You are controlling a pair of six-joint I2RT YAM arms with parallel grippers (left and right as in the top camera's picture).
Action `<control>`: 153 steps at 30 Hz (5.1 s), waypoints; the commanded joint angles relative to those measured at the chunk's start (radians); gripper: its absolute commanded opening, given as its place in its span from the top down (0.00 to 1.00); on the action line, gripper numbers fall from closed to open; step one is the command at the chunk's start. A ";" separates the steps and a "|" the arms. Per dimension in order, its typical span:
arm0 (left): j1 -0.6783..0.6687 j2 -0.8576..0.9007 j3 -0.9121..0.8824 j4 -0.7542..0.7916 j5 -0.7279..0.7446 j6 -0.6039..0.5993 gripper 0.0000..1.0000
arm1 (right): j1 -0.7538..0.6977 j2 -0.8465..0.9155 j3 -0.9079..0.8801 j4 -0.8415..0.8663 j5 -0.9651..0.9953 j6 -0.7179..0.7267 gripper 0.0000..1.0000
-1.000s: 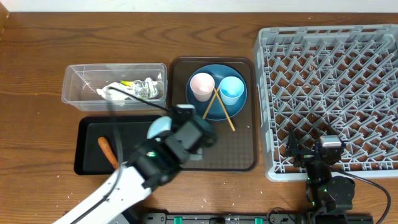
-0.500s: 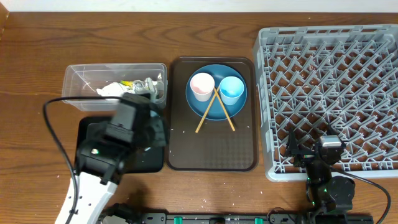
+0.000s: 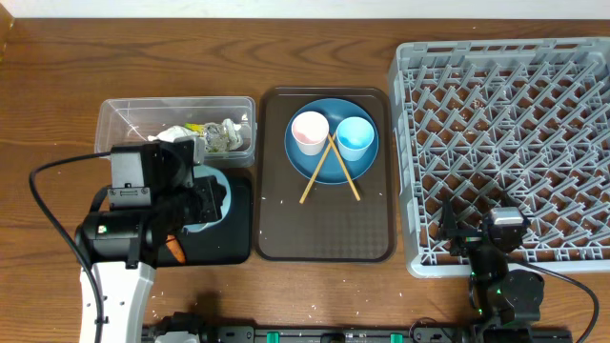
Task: Sort waste into correct bins and load items into the dishwasher rack
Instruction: 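Lift the rice bowl and carry it left over the black tray, then tilt the bowl with the left gripper to pour rice onto the black tray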
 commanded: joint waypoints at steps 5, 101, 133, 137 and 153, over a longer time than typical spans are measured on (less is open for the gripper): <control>0.024 -0.006 -0.006 -0.061 -0.062 -0.012 0.94 | -0.007 -0.001 -0.002 -0.003 0.002 -0.015 0.01; 0.707 0.333 -0.187 -0.238 1.104 0.552 0.90 | -0.007 -0.001 -0.002 -0.003 0.002 -0.015 0.01; 0.710 0.333 -0.187 -0.202 1.092 0.600 0.93 | -0.007 -0.001 -0.002 -0.003 0.002 -0.015 0.01; 0.710 0.333 -0.187 -0.199 1.092 0.600 0.94 | -0.007 -0.001 -0.002 -0.003 0.002 -0.015 0.01; 0.739 0.335 -0.187 -0.141 1.027 0.510 0.94 | -0.007 -0.001 -0.002 -0.003 0.002 -0.015 0.01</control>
